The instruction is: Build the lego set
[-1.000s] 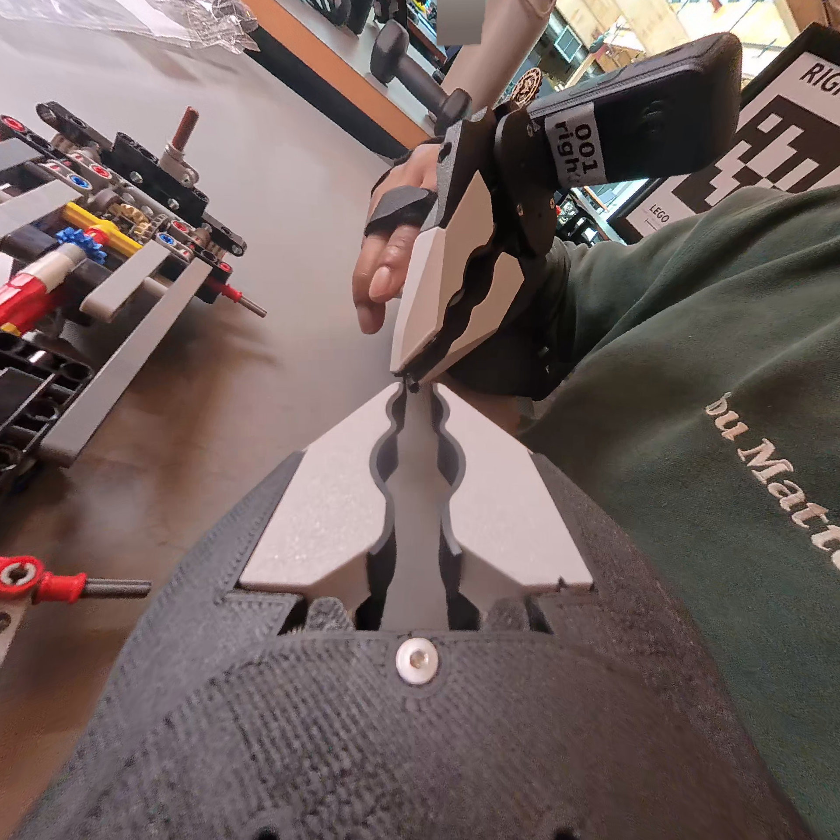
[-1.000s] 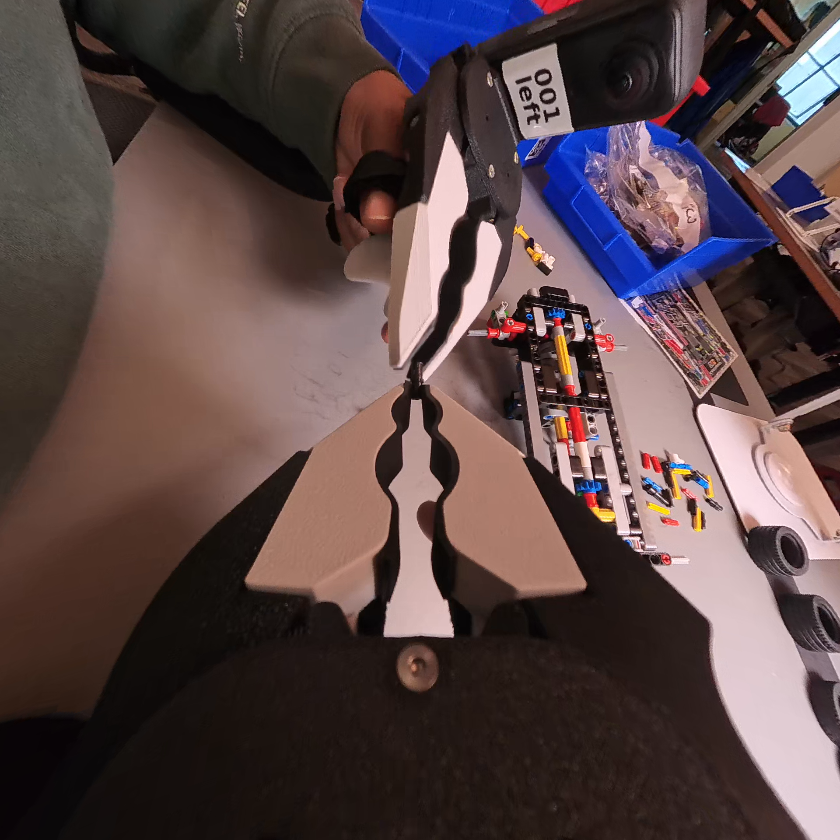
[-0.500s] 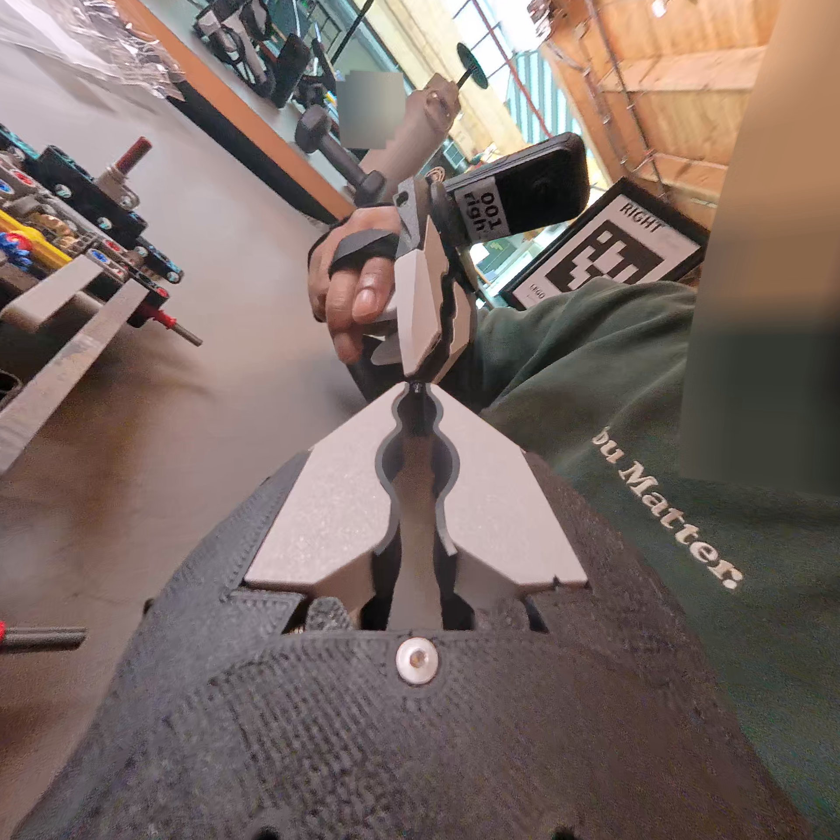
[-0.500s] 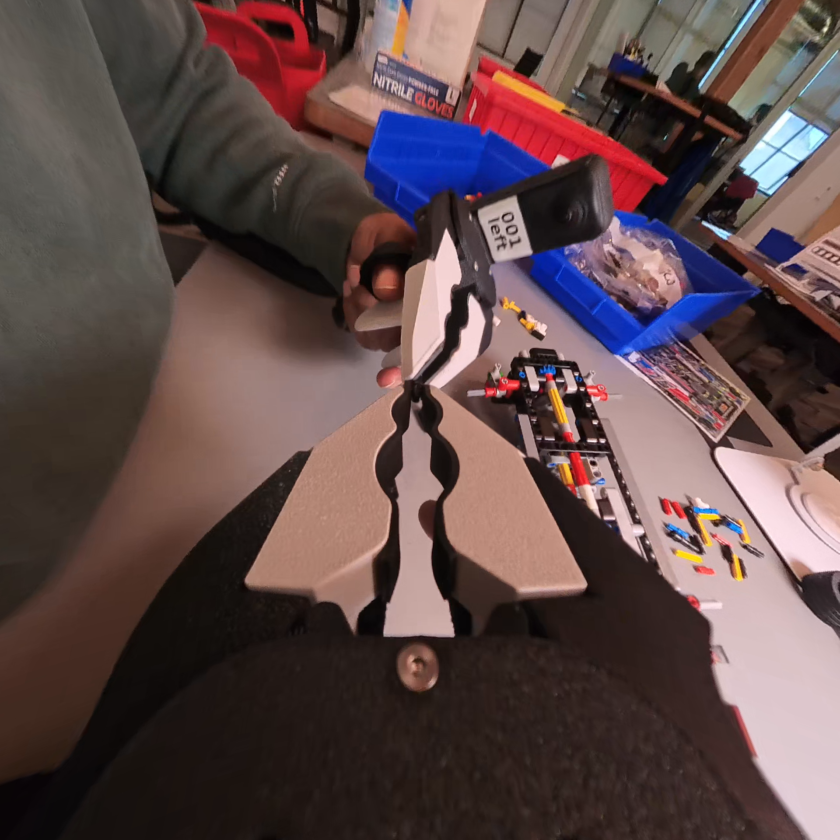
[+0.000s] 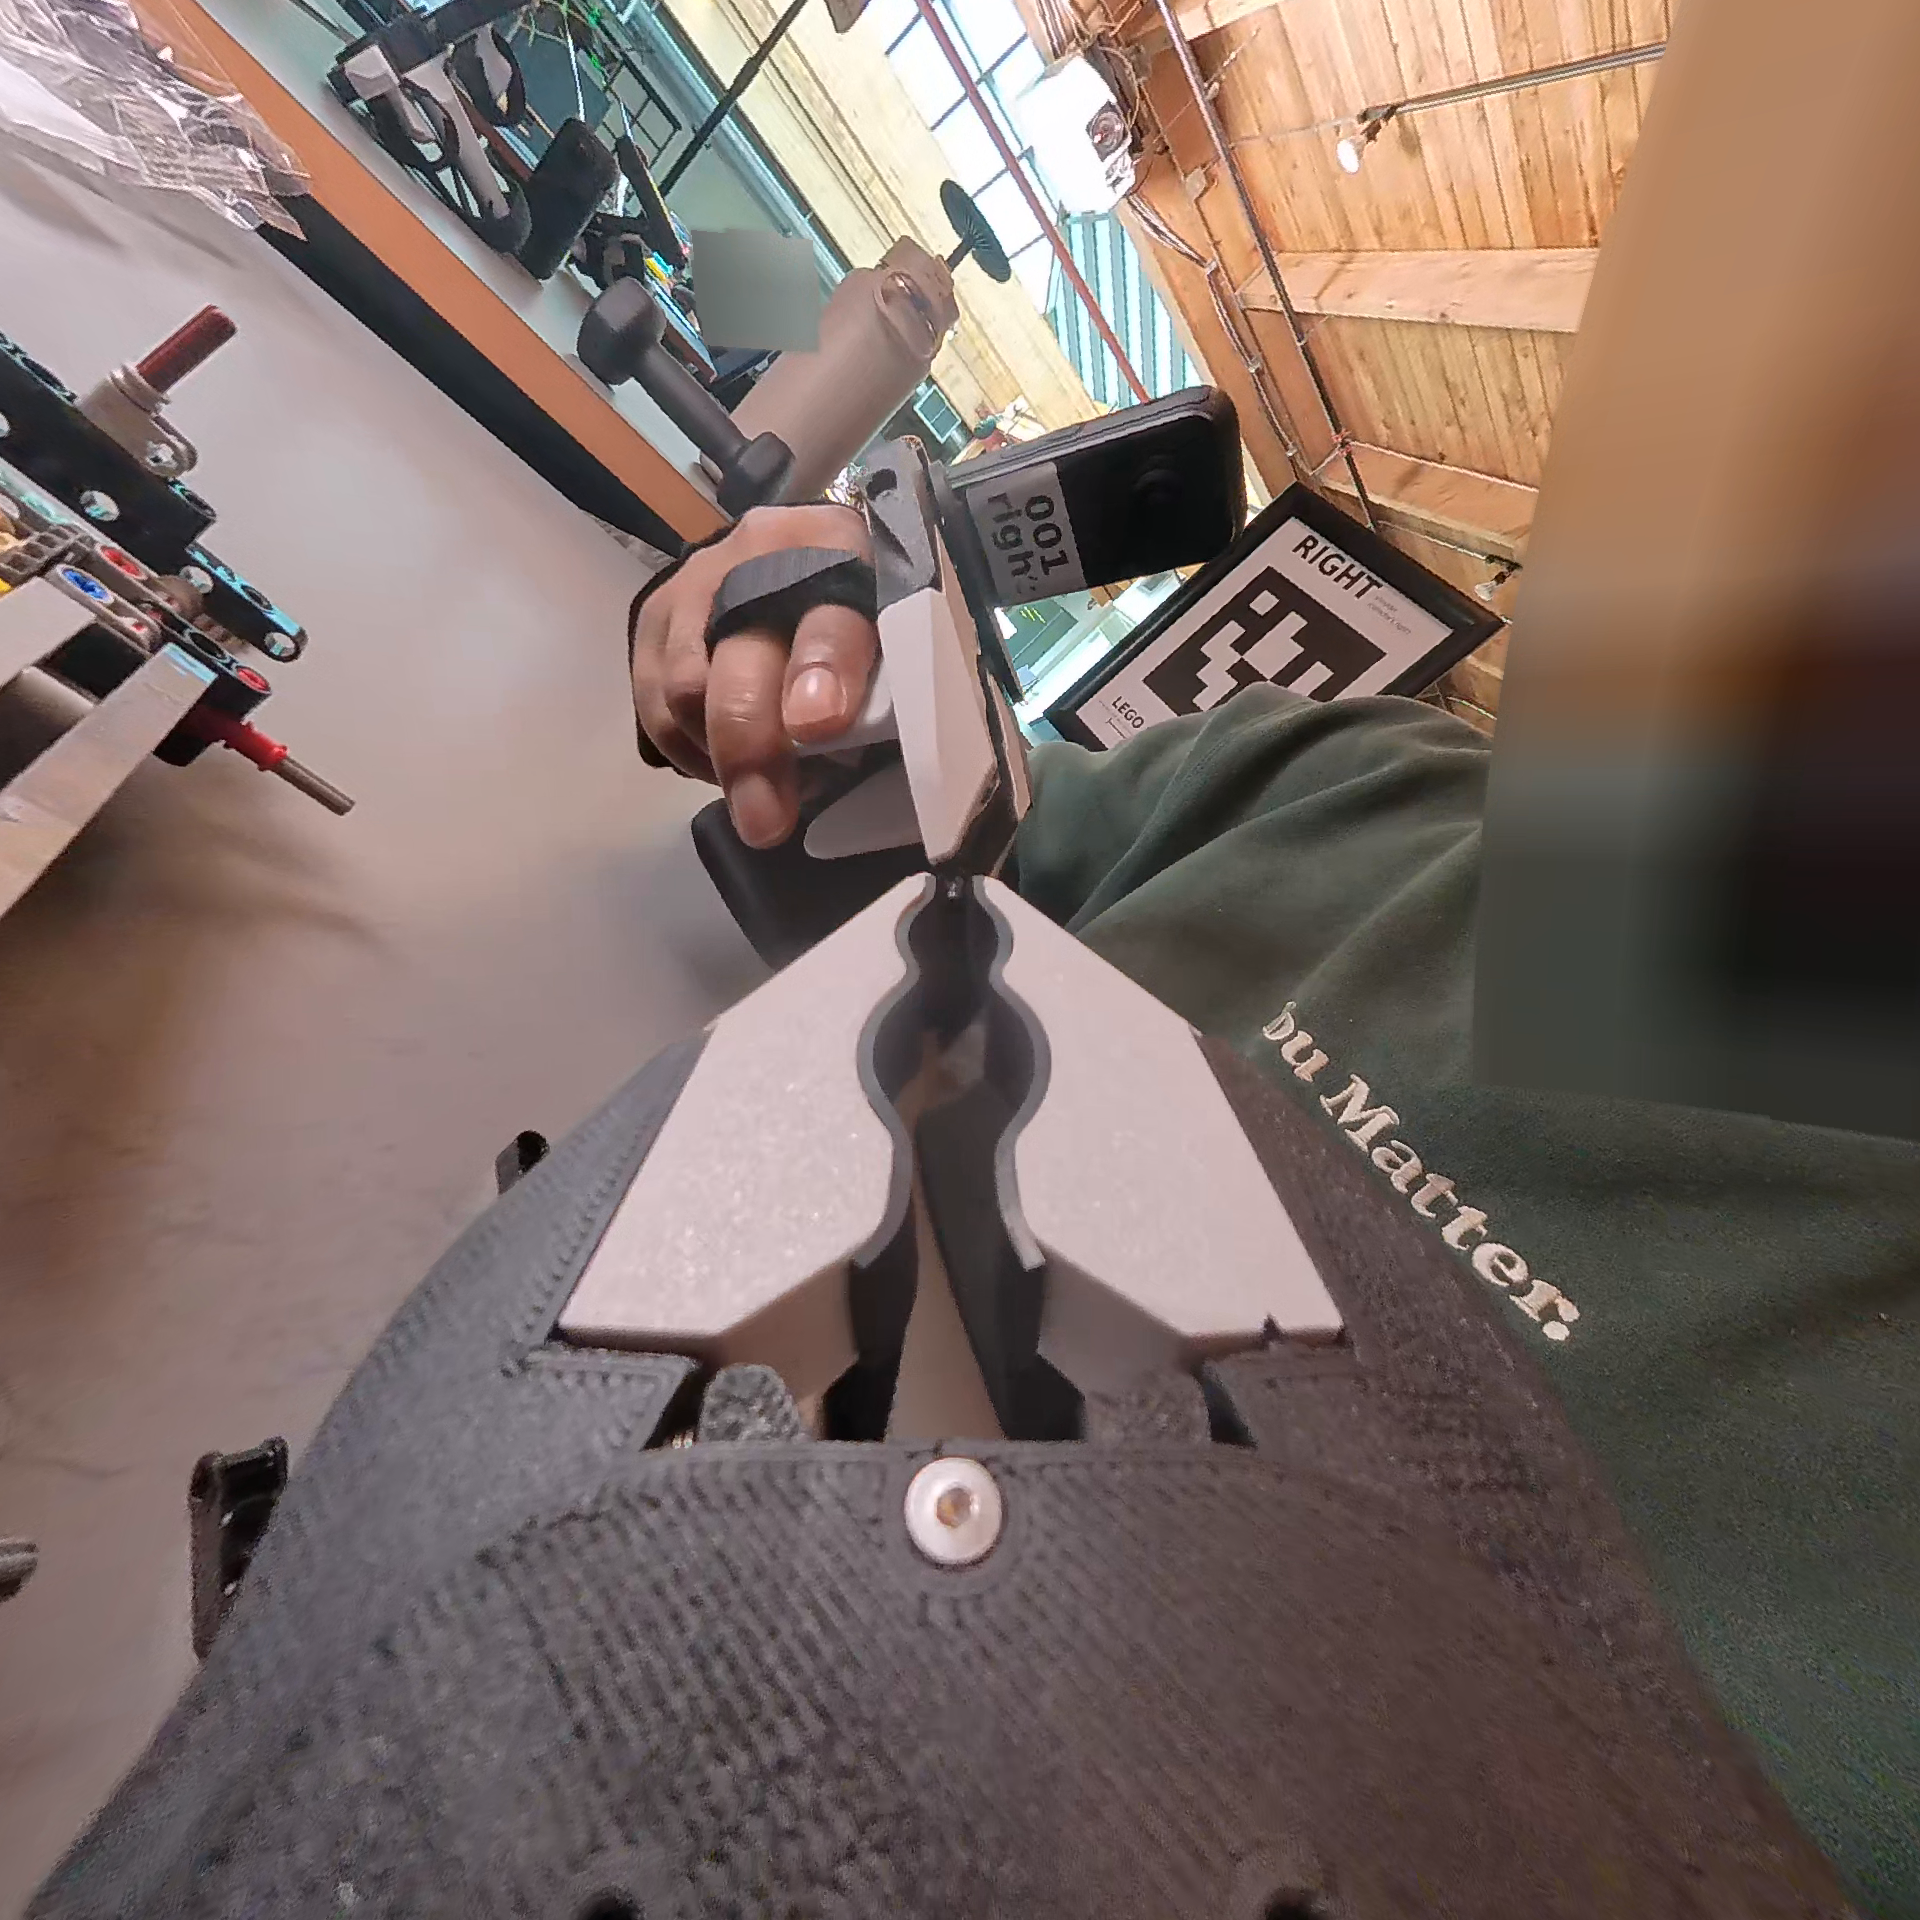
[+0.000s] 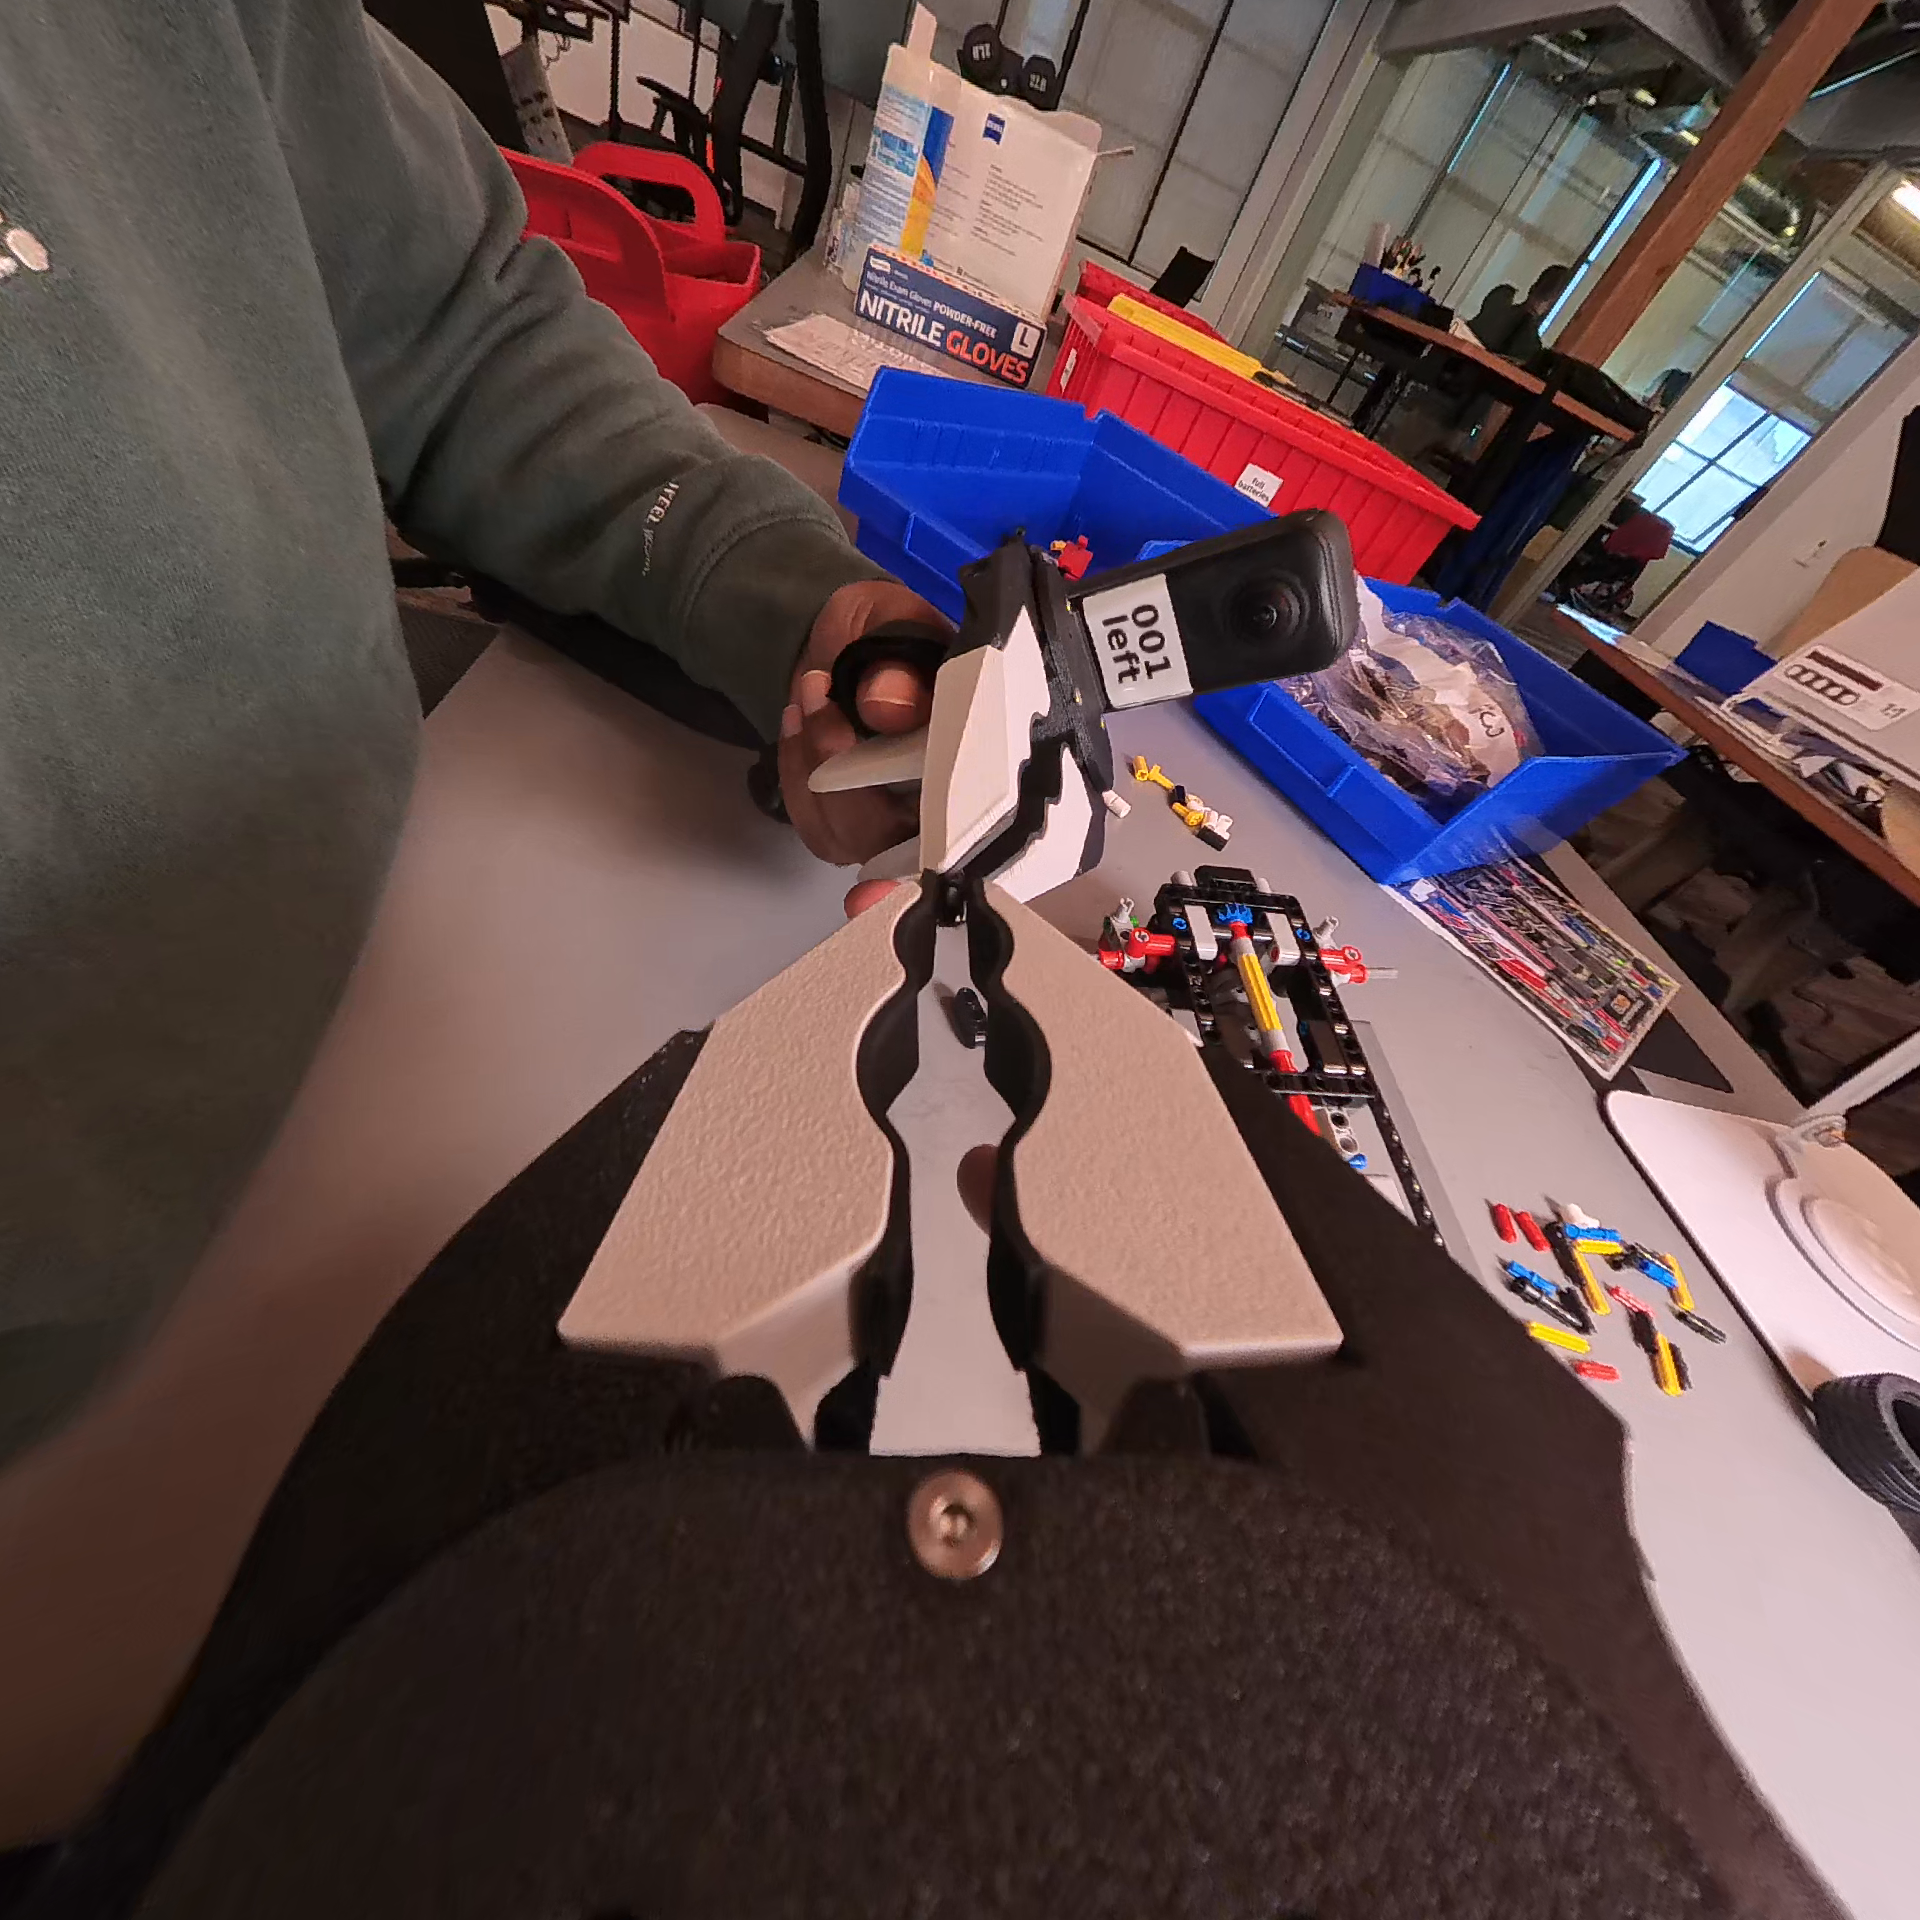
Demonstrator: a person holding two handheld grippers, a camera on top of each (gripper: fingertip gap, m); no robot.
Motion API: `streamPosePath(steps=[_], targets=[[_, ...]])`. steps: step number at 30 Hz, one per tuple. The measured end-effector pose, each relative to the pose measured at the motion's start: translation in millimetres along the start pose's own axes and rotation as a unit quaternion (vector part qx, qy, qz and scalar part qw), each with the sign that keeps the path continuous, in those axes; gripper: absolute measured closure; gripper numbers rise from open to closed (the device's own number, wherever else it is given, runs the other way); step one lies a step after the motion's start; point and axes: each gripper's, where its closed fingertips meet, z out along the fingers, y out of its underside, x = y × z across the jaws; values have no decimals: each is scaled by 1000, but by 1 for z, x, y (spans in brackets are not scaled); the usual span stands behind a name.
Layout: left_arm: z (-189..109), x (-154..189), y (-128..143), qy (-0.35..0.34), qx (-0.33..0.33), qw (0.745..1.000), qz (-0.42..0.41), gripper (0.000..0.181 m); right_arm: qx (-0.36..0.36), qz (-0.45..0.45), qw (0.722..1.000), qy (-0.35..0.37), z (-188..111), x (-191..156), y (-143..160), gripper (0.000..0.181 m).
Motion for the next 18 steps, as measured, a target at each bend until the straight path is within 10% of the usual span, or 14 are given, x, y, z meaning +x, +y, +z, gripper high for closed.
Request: streamPosePath(steps=[9, 13, 18], targets=[[-3, -14, 2, -61, -18, 997, 40, 172, -46, 22, 999, -7, -1, 5, 13, 180], [-25, -57, 23, -246, -158, 936, 197, 158, -172, 40, 983, -50, 0, 1, 50, 180], [-28, -79, 54, -301, -256, 885, 246, 163, -307, 19, 944, -121, 14, -11, 85, 180]])
